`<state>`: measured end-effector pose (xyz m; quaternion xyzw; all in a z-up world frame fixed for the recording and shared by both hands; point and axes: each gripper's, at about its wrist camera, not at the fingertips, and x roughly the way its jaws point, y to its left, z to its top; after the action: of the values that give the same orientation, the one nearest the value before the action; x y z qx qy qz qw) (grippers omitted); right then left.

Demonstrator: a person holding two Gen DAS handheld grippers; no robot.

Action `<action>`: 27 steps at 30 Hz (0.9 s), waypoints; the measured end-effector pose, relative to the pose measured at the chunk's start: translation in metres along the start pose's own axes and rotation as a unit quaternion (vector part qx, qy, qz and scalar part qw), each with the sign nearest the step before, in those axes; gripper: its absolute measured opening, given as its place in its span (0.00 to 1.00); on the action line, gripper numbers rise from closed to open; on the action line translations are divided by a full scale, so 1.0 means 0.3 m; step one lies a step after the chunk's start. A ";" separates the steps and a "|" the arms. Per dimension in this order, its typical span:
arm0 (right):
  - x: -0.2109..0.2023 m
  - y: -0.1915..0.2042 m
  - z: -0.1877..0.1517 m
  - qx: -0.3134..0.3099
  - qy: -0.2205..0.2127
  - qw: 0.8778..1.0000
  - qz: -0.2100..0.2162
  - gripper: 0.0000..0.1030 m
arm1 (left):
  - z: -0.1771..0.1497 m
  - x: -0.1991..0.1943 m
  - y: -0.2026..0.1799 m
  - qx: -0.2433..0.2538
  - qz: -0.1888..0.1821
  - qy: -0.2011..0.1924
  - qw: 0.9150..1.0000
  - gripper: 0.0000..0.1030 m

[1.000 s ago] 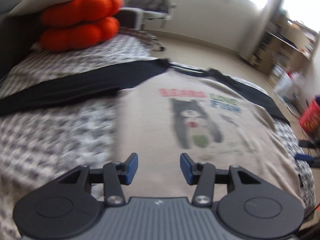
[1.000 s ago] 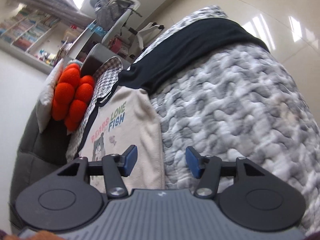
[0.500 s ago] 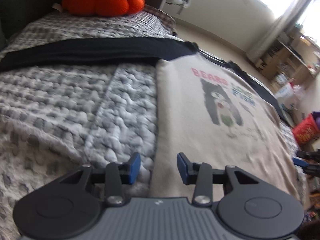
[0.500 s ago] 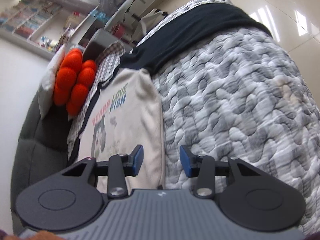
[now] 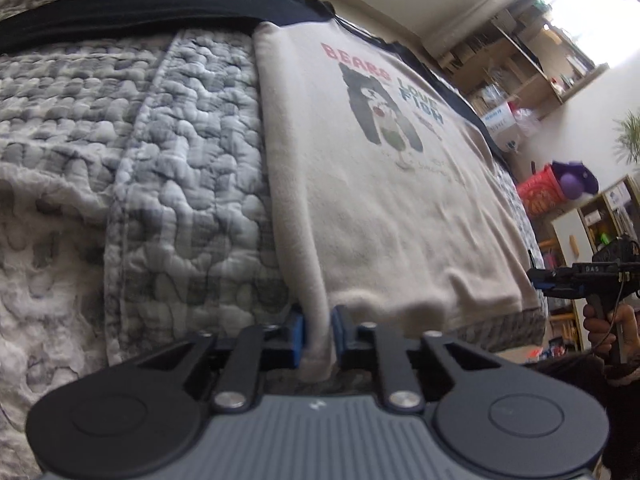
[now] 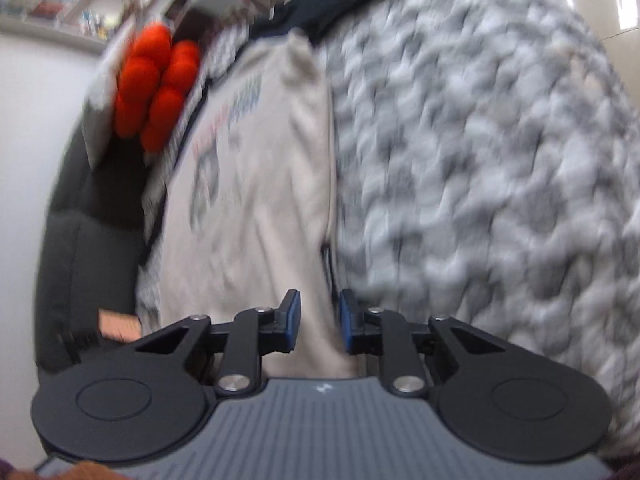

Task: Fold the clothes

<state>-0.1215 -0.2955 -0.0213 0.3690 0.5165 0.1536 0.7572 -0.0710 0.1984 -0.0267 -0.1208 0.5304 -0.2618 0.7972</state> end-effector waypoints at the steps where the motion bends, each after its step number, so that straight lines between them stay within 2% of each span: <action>1: 0.009 0.011 -0.012 -0.010 0.004 1.000 -0.003 0.19 | 0.000 0.000 -0.004 0.004 0.006 -0.001 1.000 0.06; 5: -0.003 0.051 -0.032 -0.041 -0.004 0.999 -0.029 0.11 | -0.010 -0.046 -0.019 0.005 0.015 -0.029 0.999 0.05; 10: -0.079 0.098 -0.052 -0.071 -0.021 0.997 -0.015 0.09 | -0.032 -0.162 -0.033 0.008 0.007 -0.082 0.997 0.04; 12: -0.078 0.114 -0.061 -0.087 -0.018 0.996 -0.028 0.09 | -0.036 -0.168 -0.030 0.015 0.017 -0.075 0.997 0.04; 14: -0.058 0.124 -0.070 -0.104 -0.010 0.993 -0.049 0.09 | -0.040 -0.122 -0.031 0.027 0.047 -0.048 0.997 0.04; 18: 0.045 0.096 -0.081 -0.113 0.019 0.989 -0.097 0.09 | -0.035 -0.032 -0.032 0.038 0.088 -0.016 0.995 0.05; 20: 0.049 0.093 -0.079 -0.114 0.018 0.989 -0.093 0.13 | -0.025 -0.016 -0.039 0.042 0.096 -0.011 0.994 0.05; 21: 0.043 0.102 -0.078 -0.120 0.016 0.988 -0.095 0.19 | -0.020 -0.019 -0.042 0.043 0.095 -0.011 0.994 0.06; 23: 0.030 0.123 -0.076 -0.132 0.011 0.986 -0.103 0.22 | -0.012 -0.032 -0.046 0.044 0.098 -0.014 0.994 0.11; 24: 0.023 0.138 -0.074 -0.138 0.005 0.984 -0.109 0.27 | -0.006 -0.039 -0.047 0.045 0.104 -0.017 0.993 0.20; 25: 0.015 0.155 -0.071 -0.145 -0.004 0.983 -0.113 0.36 | -0.001 -0.048 -0.051 0.044 0.113 -0.022 0.992 0.31; 27: -0.001 0.190 -0.064 -0.161 -0.025 0.979 -0.120 0.54 | 0.012 -0.062 -0.069 0.047 0.136 -0.041 0.989 0.38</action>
<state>-0.1304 -0.2491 0.0160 0.1816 0.5066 0.1332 0.8323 -0.0793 0.1911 -0.0008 -0.0201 0.4955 -0.1703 0.8515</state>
